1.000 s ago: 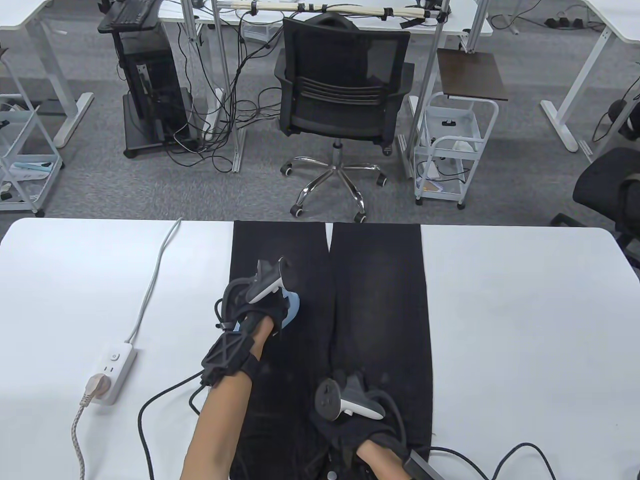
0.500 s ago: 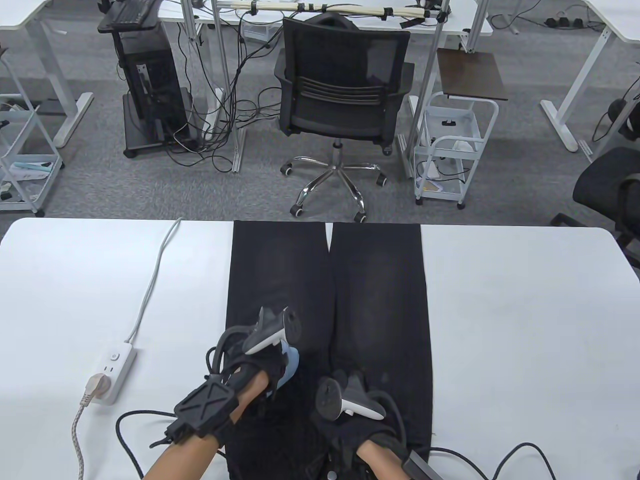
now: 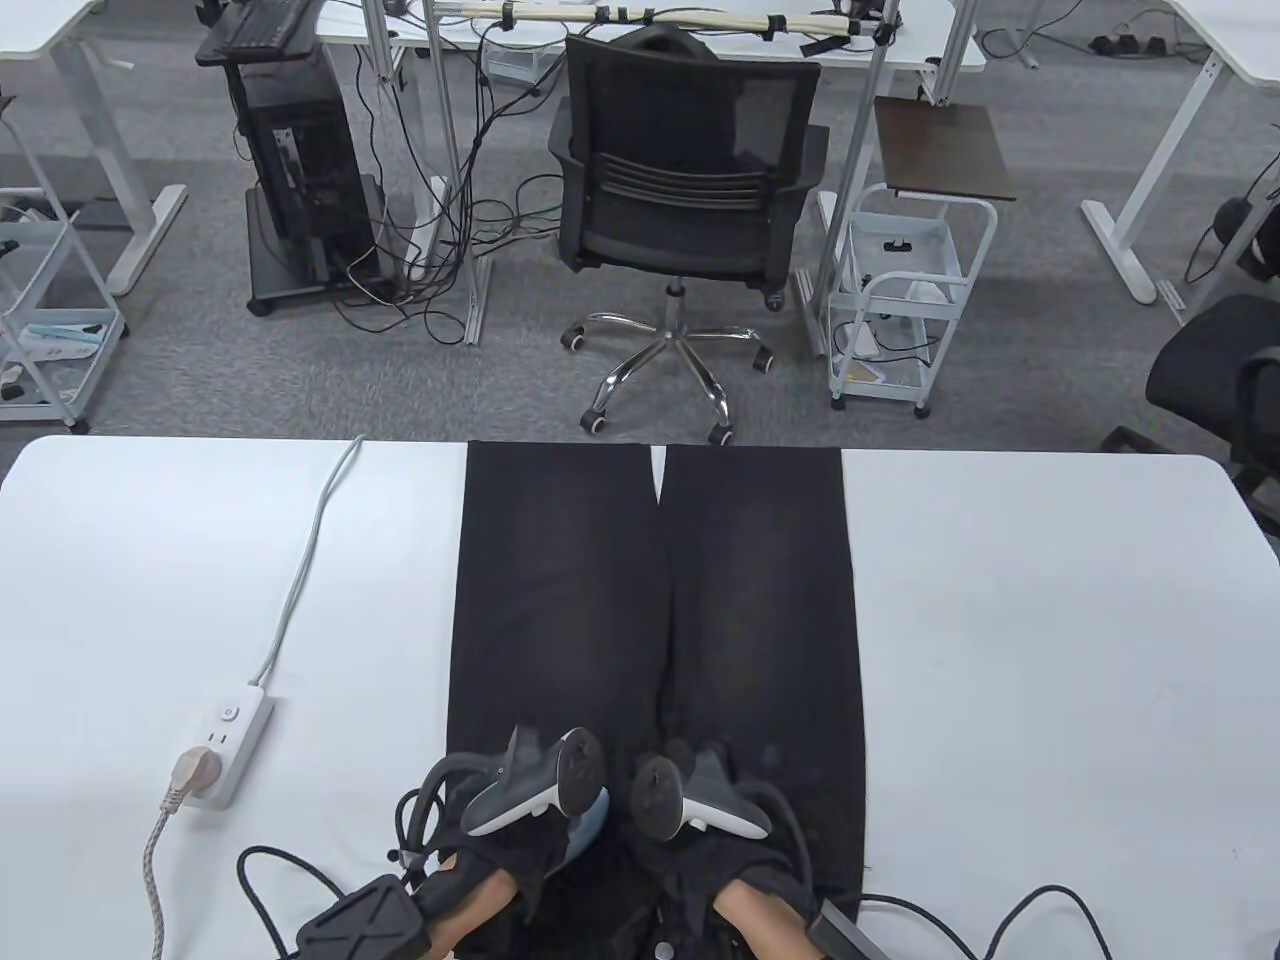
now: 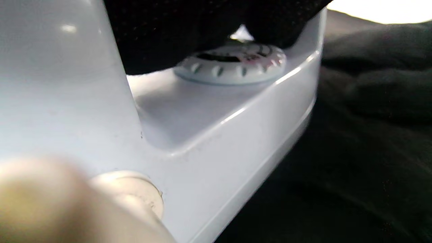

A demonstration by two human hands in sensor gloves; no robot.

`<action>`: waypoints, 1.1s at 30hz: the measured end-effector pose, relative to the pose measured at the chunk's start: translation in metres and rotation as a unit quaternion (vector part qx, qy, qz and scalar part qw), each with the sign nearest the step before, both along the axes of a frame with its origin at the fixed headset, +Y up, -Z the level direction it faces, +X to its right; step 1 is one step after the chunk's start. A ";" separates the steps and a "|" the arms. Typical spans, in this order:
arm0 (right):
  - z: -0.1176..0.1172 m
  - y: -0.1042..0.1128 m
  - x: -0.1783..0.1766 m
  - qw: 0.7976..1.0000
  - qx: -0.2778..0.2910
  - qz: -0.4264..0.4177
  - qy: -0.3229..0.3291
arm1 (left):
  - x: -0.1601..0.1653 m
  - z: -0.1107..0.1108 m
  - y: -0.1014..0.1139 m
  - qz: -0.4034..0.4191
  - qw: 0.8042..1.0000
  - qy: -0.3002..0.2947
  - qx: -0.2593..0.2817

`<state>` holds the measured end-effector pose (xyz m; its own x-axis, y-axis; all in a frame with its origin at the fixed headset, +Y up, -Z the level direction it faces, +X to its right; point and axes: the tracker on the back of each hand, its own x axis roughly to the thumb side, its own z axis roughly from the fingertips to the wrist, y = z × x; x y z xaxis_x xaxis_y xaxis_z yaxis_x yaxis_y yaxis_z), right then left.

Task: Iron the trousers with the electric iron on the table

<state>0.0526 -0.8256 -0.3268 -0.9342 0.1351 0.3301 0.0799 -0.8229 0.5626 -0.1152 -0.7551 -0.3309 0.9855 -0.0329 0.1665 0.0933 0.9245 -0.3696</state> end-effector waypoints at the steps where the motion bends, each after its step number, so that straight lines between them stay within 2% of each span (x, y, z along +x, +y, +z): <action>1: 0.000 0.000 0.000 1.000 0.000 0.000 0.000 | 0.000 -0.006 0.000 0.000 1.000 0.005 0.003; 8: 0.000 0.000 0.000 1.000 0.001 0.000 0.000 | 0.003 -0.075 0.001 -0.006 0.998 0.056 0.033; 11: 0.000 0.000 0.000 1.000 0.000 0.001 0.000 | 0.003 -0.109 0.002 -0.023 0.997 0.074 0.010; 14: 0.000 0.000 -0.001 1.000 -0.001 0.003 0.002 | -0.007 -0.138 0.000 -0.001 0.995 0.100 0.007; 17: 0.000 0.000 -0.001 1.000 -0.001 0.003 0.002 | -0.017 -0.161 -0.001 -0.011 0.991 0.126 0.032; 20: 0.000 0.000 -0.001 1.000 0.000 0.003 0.002 | -0.028 -0.181 -0.001 -0.003 0.990 0.138 0.020; 26: 0.000 0.000 -0.001 1.000 0.000 0.003 0.001 | -0.037 -0.195 -0.001 0.009 0.988 0.156 0.012; 29: 0.000 0.000 -0.001 1.000 -0.001 0.001 0.000 | -0.036 -0.193 -0.001 0.013 0.988 0.151 0.016; 33: 0.000 0.000 0.000 1.000 -0.005 -0.002 -0.002 | -0.034 -0.181 -0.001 0.035 0.988 0.149 -0.006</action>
<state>0.0522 -0.8257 -0.3268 -0.9348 0.1414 0.3257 0.0755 -0.8172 0.5714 -0.1492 -0.7565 -0.5124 0.9905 0.0377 -0.1323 -0.0861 0.9203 -0.3817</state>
